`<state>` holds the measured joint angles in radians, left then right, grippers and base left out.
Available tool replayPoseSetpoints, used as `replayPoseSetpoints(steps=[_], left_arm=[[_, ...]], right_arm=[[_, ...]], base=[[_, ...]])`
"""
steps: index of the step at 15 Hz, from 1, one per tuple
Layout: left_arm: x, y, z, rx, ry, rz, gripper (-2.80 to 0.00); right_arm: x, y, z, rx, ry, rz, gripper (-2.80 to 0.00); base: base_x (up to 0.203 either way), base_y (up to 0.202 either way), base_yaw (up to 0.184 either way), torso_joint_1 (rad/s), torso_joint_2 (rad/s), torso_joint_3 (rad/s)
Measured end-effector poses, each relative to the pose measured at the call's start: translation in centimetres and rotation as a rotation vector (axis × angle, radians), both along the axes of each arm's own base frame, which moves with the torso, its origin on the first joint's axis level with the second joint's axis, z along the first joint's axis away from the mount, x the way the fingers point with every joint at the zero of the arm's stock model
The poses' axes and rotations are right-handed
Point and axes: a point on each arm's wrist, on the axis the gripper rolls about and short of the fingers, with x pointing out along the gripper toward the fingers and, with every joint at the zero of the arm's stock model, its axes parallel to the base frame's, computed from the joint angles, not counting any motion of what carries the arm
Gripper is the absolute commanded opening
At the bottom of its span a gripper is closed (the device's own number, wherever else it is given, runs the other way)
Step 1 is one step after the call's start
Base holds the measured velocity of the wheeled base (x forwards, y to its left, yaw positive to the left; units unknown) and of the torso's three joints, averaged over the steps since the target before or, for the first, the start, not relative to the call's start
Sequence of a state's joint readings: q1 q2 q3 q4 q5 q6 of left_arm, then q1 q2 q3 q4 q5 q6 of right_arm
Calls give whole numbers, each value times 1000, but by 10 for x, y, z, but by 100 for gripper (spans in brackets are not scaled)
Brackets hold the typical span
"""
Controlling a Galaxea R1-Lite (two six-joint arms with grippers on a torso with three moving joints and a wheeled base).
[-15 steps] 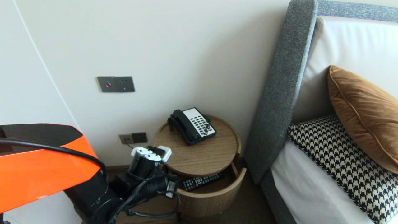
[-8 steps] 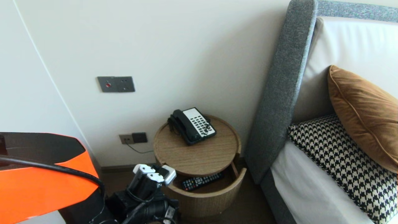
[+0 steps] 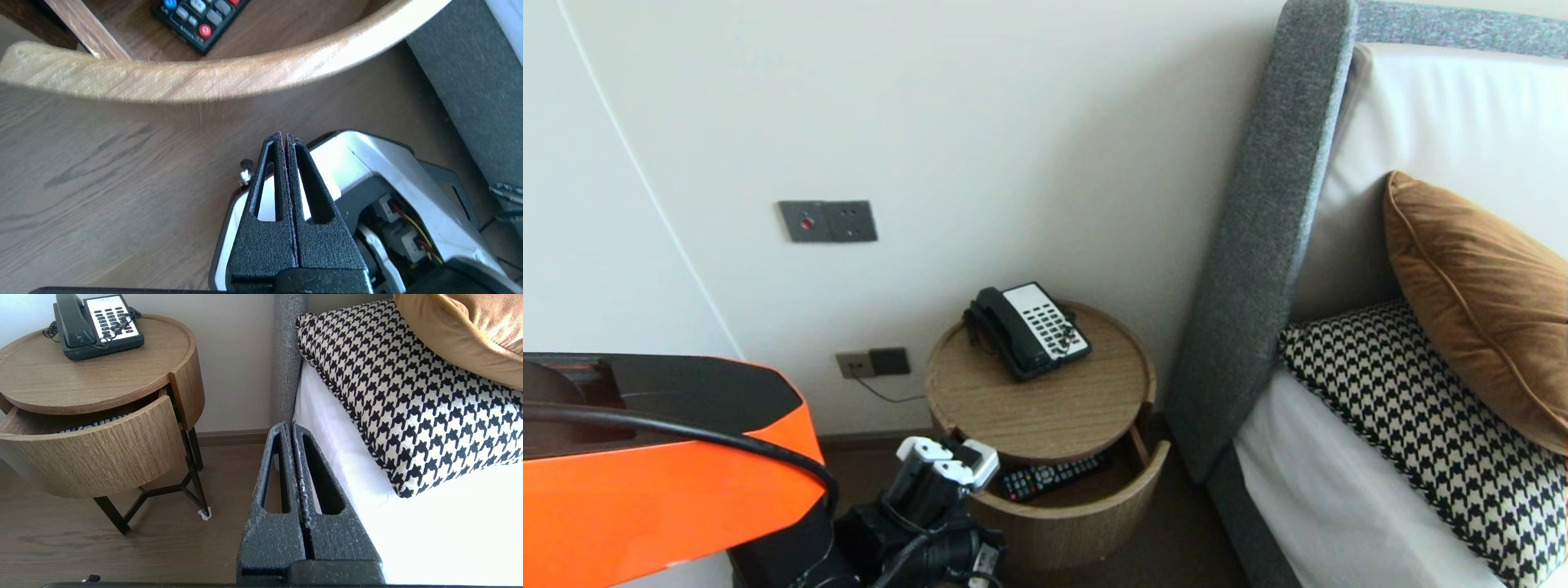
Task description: Close the nightstand drawer
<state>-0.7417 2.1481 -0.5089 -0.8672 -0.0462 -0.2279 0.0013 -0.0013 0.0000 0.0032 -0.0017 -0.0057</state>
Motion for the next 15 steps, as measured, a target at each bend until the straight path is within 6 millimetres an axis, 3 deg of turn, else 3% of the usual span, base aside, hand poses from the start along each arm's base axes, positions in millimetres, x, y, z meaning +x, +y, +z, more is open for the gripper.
replayPoseSetpoints(steps=[8,15], left_arm=[[16,-12,-2,-29,-33,70,-280],[34,-10,-1,-39,-69,136,-280]], right_arm=[[0,0,0,0,0,0,-280],[0,0,0,0,0,0,-280]], base=[[0,0,0,0,0,0],[0,0,0,0,0,0]])
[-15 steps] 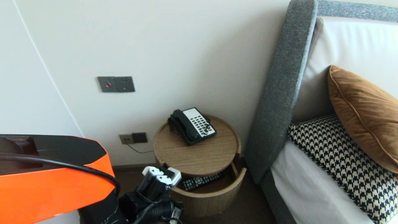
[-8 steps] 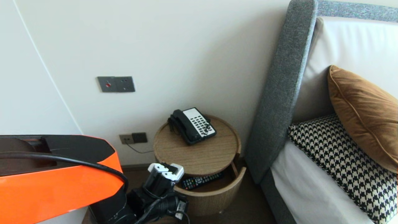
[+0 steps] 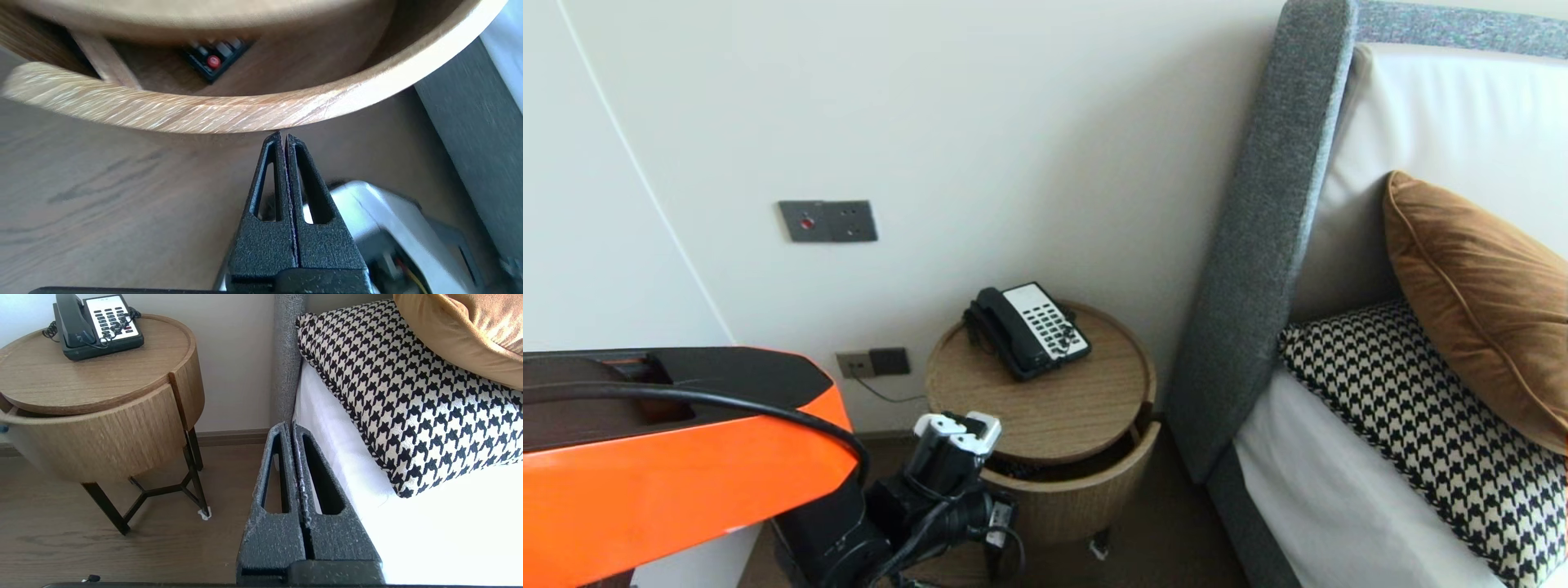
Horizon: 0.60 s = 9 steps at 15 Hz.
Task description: Close the nightstand drawer
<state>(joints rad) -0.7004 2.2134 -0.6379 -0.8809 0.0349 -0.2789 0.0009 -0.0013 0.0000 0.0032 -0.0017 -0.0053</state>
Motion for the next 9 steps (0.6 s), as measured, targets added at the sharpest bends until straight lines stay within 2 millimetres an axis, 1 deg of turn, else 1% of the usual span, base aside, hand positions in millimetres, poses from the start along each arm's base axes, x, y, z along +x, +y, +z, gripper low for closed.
replayPoseSetpoints(steps=[3,9], left_arm=[[10,3,2,-8,-18,32,-280],[21,7,4,-22,-39,62,-280]], right_arm=[[0,0,0,0,0,0,-280],[0,0,0,0,0,0,-280]], base=[[0,0,0,0,0,0],[0,0,0,0,0,0]])
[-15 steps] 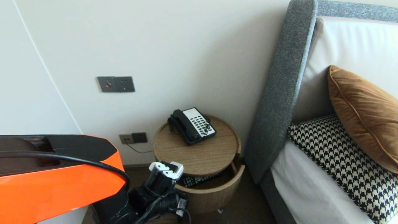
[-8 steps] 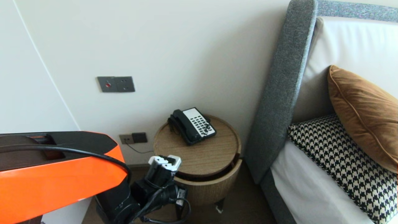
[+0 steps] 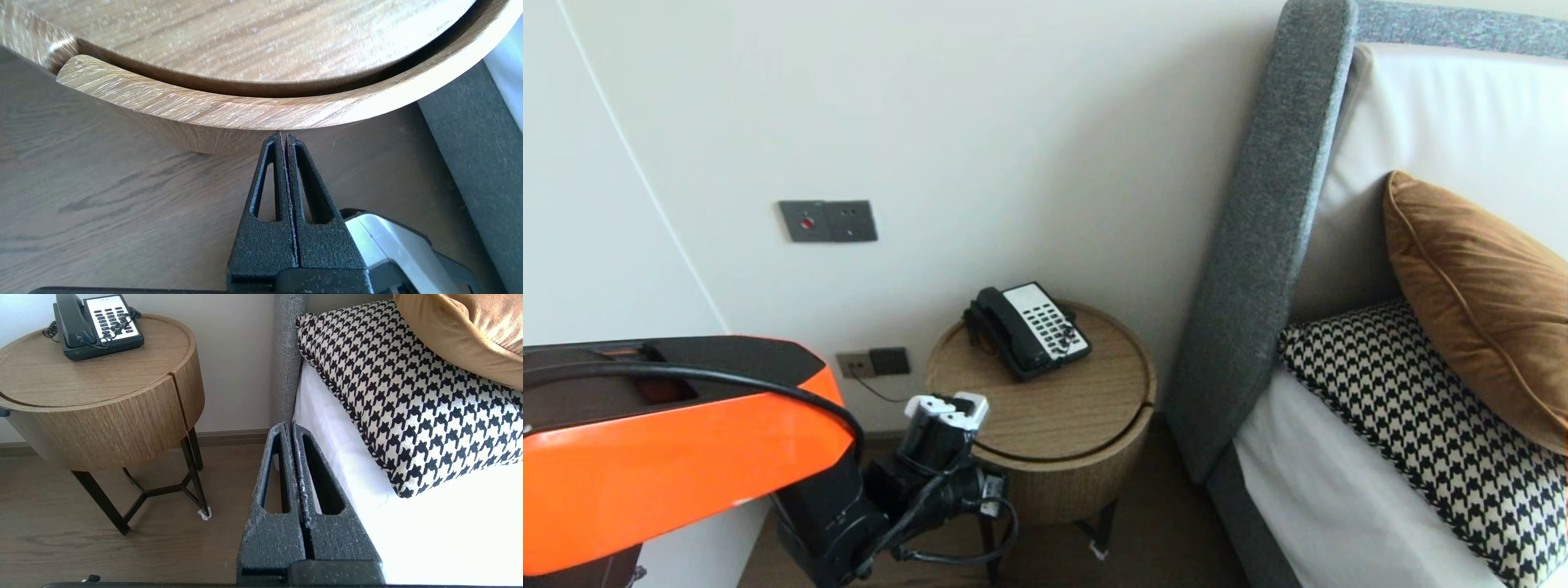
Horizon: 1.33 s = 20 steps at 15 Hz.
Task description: Close the nightstand drawer
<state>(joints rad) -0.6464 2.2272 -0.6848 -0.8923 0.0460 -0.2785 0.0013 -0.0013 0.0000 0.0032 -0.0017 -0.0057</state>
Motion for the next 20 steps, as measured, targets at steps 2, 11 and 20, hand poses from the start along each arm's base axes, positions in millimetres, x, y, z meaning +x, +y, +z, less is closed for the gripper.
replayPoseSetpoints(steps=[2,11,20], left_arm=[[4,-1,1,-4,-8,3,-280],[9,-1,0,-12,-17,11,-280],[-27,13,9,15,11,-25,-280]], right_arm=[[0,0,0,0,0,0,-280],[0,0,0,0,0,0,-280],[0,0,0,0,0,0,-280]], base=[[0,0,0,0,0,0],[0,0,0,0,0,0],[0,0,0,0,0,0]])
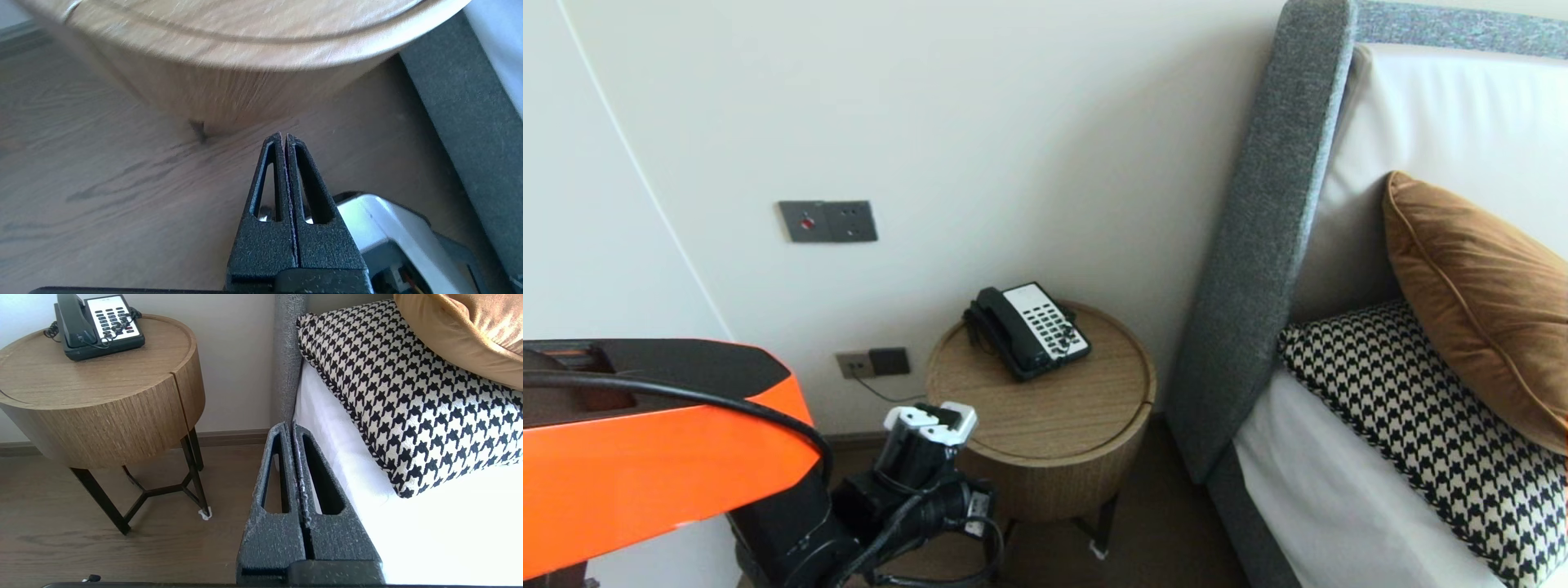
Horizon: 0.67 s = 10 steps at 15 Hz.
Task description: Open the nightstand drawer
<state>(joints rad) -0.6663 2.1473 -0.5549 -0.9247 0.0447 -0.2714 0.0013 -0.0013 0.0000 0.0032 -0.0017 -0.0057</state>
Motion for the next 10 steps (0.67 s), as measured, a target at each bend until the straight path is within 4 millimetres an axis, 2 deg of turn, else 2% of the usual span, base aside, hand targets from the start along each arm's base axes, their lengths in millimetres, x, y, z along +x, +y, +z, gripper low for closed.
replayPoseSetpoints(steps=[3,6,10], left_arm=[[-15,10,11,-2,4,2,-280],[-25,27,32,-26,-21,63,-280],[-34,69,67,-58,-62,197,-280]], right_arm=[[0,0,0,0,0,0,-280],[0,0,0,0,0,0,-280],[0,0,0,0,0,0,-280]], base=[[0,0,0,0,0,0],[0,0,0,0,0,0],[0,0,0,0,0,0]])
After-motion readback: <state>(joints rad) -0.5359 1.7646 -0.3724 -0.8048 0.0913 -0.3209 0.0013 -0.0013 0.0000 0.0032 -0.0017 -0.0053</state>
